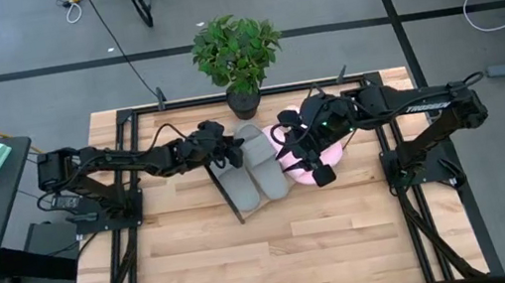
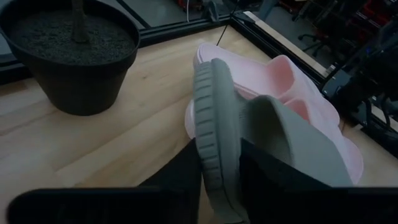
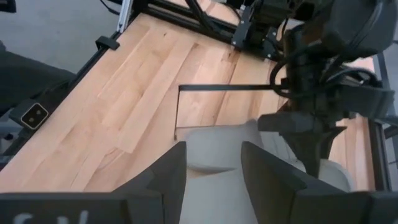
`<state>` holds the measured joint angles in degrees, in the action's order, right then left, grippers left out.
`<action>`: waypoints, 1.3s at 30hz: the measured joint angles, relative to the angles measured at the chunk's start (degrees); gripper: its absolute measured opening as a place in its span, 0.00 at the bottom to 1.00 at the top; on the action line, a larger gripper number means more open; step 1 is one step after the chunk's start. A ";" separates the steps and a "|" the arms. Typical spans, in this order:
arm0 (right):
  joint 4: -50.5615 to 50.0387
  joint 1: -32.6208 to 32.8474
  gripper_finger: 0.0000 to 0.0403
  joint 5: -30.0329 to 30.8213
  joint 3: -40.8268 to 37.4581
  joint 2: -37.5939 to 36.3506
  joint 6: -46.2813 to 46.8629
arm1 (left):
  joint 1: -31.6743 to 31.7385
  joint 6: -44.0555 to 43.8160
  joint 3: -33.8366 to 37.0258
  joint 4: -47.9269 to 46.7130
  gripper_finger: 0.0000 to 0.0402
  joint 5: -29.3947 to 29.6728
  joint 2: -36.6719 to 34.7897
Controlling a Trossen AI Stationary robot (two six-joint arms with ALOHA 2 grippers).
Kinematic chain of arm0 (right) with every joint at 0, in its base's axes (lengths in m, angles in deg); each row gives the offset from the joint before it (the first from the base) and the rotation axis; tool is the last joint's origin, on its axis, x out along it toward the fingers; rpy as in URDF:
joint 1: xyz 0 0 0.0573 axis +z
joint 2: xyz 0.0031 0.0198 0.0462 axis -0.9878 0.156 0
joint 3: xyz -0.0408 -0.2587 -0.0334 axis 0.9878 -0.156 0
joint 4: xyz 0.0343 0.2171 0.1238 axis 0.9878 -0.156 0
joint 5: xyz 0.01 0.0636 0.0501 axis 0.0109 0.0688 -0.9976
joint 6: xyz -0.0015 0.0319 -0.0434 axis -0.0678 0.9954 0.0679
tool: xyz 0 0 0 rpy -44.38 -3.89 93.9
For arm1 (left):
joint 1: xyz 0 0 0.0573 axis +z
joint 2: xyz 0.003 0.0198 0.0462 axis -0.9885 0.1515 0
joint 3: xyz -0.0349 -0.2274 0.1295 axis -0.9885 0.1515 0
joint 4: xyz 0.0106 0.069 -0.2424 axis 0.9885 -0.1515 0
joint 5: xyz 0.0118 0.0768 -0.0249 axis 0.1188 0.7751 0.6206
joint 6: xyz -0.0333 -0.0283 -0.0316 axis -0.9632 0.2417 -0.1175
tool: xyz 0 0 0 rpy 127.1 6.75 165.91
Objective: Pick and place slides into the shelf
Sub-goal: Put the gray slipper on the shelf
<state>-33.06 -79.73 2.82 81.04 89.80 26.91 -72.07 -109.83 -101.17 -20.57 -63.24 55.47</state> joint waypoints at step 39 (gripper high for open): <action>2.97 5.35 0.39 -0.79 0.04 0.37 2.14 | 0.77 20.66 -0.24 -4.68 0.72 5.65 -6.43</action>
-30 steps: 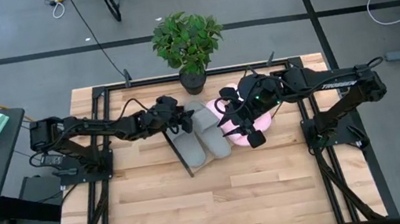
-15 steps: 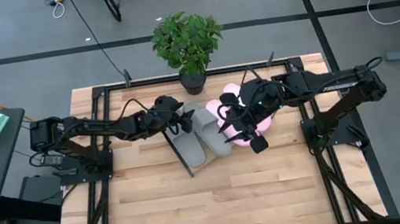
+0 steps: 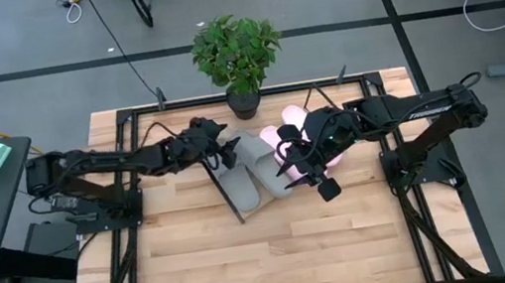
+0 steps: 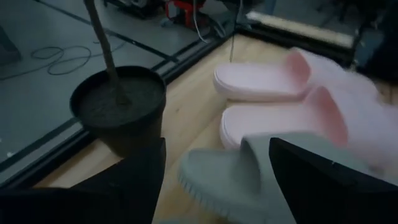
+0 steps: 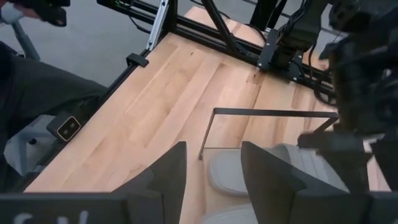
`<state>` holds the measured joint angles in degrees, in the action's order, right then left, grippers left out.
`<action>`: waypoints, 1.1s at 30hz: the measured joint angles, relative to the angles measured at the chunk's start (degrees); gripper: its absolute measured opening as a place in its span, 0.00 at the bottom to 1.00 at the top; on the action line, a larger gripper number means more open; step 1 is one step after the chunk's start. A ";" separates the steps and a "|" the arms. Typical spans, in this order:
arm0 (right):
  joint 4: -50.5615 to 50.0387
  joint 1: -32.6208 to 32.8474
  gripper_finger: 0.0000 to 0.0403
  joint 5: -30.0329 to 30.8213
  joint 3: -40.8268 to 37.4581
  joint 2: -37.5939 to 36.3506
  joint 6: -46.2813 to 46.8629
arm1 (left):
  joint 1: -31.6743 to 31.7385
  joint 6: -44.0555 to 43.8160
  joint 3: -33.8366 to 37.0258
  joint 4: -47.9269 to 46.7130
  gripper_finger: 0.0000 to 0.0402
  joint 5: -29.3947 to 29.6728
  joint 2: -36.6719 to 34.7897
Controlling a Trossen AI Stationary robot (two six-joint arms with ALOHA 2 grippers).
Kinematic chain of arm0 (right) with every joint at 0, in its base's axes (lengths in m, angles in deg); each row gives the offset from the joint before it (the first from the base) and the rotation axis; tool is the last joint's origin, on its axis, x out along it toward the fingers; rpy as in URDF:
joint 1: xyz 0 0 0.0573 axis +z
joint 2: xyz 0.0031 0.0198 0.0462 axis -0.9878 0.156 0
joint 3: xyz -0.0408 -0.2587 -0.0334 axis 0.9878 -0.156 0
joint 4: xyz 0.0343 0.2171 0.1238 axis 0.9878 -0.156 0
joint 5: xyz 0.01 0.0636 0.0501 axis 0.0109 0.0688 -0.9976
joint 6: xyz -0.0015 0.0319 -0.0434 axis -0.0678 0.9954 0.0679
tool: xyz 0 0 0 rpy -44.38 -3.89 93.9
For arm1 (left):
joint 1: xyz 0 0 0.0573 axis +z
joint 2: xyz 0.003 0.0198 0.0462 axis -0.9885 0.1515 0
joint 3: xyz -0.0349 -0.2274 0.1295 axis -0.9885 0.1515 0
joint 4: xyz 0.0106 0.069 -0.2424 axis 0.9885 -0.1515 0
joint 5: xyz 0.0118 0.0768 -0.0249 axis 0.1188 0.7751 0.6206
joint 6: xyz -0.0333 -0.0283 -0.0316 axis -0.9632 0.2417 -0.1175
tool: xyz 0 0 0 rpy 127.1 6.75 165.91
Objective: Pick and place slides into the shelf
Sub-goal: Put the gray slipper on the shelf
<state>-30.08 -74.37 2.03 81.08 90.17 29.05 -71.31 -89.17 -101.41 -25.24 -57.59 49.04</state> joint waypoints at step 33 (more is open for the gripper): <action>2.38 0.00 0.39 0.02 0.00 0.00 0.72 | 34.35 -21.98 0.07 2.21 0.72 -65.58 9.77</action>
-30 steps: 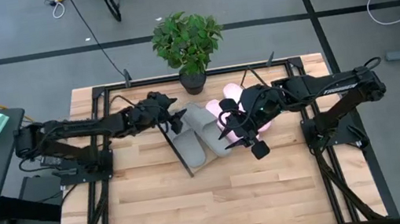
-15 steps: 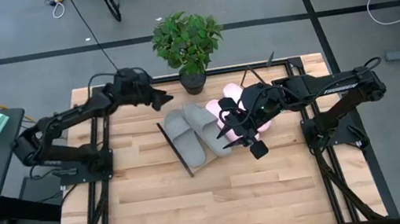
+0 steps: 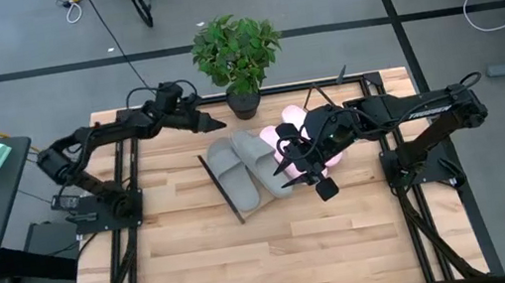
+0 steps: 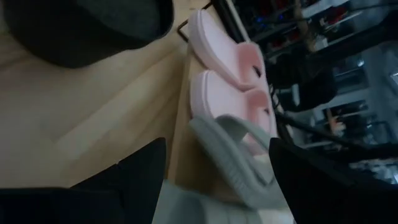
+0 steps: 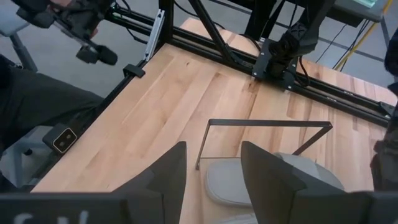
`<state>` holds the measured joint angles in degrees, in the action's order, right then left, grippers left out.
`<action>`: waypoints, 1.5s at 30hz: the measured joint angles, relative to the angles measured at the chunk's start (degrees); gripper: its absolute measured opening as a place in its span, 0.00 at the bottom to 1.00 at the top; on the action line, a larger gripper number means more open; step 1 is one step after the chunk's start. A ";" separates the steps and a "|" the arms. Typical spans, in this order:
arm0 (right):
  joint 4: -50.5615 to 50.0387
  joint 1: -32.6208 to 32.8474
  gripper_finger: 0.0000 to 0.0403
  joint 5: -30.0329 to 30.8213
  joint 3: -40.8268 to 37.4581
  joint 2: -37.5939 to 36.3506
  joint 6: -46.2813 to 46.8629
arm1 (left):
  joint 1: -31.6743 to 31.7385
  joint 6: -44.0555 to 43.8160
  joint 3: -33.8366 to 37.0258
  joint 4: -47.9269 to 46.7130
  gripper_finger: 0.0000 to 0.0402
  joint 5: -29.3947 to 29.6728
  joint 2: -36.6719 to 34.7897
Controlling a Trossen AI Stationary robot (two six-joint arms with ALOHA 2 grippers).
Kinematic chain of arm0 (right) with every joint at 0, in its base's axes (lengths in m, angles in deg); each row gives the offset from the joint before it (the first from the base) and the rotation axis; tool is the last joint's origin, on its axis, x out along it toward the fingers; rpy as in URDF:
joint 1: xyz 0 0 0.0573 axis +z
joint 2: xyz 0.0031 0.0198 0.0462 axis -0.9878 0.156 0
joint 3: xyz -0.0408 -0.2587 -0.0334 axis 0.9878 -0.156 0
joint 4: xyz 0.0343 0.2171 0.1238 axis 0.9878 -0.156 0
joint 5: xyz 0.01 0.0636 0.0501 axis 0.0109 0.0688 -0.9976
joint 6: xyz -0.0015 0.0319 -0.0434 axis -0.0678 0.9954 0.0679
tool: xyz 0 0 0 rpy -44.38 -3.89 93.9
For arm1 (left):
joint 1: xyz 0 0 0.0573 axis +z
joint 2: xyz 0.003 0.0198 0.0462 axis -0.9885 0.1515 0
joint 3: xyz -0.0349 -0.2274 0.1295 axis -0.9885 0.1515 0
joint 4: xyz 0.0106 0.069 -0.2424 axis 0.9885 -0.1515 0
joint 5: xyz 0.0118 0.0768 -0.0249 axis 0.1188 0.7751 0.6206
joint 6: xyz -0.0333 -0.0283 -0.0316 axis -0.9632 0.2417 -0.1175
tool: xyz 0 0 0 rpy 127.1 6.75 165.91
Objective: Pick and place slides into the shelf
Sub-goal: Put the gray slipper on the shelf
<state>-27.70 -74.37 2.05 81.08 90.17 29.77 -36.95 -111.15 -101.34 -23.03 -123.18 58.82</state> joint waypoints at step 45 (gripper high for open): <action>0.19 0.00 0.39 0.00 0.00 0.02 0.04 | -6.45 3.48 -0.02 10.67 0.04 6.27 7.58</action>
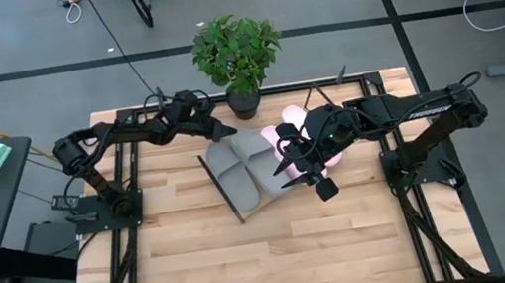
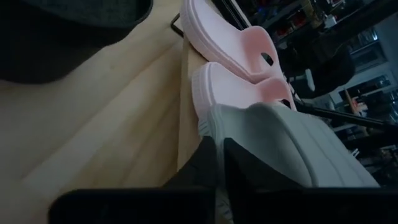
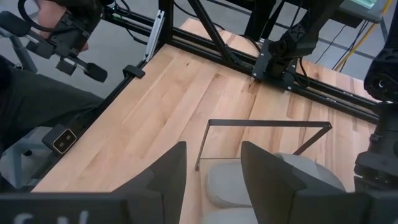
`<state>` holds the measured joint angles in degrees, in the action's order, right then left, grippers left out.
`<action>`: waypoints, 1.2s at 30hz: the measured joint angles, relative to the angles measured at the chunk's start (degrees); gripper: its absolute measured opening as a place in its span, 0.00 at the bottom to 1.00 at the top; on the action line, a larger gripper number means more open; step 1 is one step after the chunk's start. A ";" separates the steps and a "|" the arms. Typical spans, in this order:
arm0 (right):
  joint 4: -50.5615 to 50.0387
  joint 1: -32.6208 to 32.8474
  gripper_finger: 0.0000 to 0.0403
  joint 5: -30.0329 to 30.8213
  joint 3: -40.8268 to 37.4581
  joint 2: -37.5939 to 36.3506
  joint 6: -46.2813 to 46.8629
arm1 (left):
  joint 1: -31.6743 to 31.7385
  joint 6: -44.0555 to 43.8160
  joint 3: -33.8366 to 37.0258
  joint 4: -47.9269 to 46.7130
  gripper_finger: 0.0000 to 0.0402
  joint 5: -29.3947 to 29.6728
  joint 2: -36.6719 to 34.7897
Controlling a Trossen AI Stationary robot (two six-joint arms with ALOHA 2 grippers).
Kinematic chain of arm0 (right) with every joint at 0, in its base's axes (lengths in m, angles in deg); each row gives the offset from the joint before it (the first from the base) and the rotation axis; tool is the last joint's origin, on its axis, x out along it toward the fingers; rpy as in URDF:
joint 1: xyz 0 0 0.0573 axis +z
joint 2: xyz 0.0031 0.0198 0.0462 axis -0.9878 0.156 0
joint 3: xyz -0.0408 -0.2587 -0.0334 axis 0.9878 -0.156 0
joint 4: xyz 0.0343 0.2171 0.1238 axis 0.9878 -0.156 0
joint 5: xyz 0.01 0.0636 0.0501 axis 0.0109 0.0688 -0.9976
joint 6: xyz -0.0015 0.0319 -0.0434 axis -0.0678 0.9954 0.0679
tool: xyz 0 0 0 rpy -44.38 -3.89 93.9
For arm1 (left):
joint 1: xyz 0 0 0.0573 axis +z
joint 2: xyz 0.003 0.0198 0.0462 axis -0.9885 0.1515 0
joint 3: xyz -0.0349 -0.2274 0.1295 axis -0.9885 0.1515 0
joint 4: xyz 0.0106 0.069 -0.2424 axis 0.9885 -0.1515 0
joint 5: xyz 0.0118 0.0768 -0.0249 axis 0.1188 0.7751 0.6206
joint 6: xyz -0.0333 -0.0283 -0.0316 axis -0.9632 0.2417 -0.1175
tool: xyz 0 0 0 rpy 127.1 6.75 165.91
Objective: Pick and place slides into the shelf
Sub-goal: Put the gray slipper on the shelf
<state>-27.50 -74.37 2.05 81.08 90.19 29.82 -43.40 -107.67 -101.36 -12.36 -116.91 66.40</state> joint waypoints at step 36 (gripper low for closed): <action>0.02 0.00 0.39 0.00 0.00 0.02 0.36 | -1.72 10.33 -0.02 -4.44 0.03 11.67 0.02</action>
<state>-27.48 -74.37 2.05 81.08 90.21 30.17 -45.12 -97.34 -101.38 -16.81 -105.24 66.42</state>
